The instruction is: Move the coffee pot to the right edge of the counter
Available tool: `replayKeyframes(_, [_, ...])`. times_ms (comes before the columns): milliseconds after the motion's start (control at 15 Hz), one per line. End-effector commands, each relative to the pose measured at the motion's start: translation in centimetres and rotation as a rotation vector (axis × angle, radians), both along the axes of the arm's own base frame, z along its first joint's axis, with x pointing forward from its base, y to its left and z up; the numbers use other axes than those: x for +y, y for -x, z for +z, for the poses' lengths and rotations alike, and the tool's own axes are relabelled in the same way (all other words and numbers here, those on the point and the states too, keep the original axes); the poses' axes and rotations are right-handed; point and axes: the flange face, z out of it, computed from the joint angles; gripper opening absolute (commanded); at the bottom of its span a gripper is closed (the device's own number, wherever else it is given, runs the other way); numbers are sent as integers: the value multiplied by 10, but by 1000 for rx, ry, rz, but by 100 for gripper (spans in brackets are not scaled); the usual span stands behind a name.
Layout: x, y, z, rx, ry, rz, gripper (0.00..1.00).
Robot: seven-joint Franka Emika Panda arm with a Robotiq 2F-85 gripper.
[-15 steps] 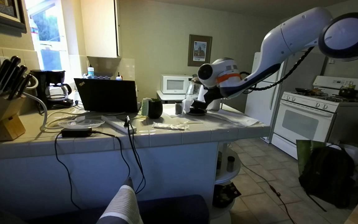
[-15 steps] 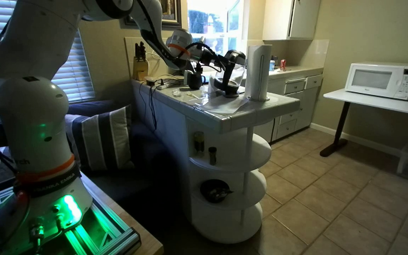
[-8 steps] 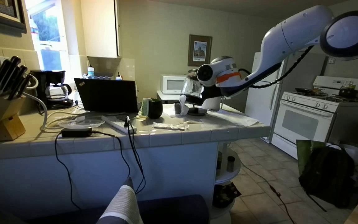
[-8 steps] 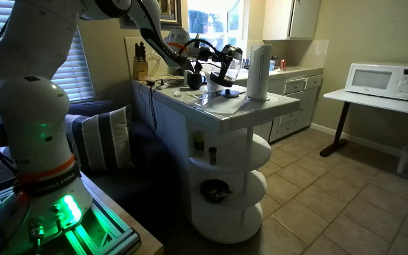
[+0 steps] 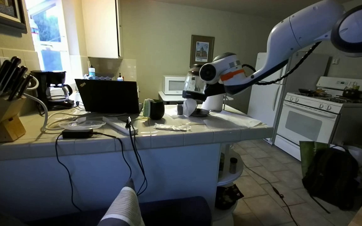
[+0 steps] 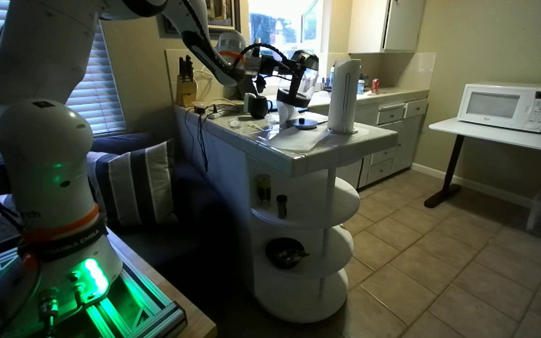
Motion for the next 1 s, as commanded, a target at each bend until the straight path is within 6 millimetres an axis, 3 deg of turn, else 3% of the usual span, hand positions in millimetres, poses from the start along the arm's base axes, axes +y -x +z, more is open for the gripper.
replayKeyframes(0, [-5,37,34,-90,47,-39,15])
replayKeyframes(400, [-7,95,41,-68,83,-127,15])
replayKeyframes(733, [-10,140,21,-40,116,-196,15])
replayKeyframes(933, [-23,160,13,-66,132,-257,15])
